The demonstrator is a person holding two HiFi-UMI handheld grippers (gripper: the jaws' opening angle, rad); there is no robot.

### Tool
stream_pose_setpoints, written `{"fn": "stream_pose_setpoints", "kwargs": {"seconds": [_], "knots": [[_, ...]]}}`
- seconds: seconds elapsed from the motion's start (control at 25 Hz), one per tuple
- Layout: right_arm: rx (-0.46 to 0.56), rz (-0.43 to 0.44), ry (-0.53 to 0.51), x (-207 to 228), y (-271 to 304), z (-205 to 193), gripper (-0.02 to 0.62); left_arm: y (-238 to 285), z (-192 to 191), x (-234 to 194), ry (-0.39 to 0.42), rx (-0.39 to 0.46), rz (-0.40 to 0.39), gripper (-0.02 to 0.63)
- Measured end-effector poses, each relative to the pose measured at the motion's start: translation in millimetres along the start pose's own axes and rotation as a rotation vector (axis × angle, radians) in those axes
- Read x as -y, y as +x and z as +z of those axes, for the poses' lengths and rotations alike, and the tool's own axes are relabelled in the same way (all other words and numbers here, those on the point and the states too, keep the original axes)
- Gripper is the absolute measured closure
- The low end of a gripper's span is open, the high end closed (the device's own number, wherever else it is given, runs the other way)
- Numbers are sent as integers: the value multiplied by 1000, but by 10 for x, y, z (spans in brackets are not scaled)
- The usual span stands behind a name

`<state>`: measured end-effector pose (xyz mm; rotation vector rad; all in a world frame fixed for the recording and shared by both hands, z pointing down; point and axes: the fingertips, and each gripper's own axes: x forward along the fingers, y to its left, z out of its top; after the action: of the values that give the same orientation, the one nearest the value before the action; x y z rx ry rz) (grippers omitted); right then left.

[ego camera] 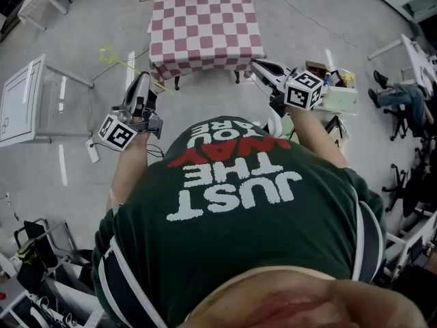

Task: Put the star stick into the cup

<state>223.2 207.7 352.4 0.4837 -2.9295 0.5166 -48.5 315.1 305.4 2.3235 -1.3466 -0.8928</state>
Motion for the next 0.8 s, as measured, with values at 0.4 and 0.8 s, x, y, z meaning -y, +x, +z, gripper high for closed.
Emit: {"fn": "stream_pose_setpoints", "kwargs": {"seconds": [0.4,0.8], "knots": [[-13,28,-25,18,-5,25,560,163,-68,3,-11,3,-15,595],[-16,45,-13,316,-359,53,560,584,-325,144,9,-16,1,595]]}}
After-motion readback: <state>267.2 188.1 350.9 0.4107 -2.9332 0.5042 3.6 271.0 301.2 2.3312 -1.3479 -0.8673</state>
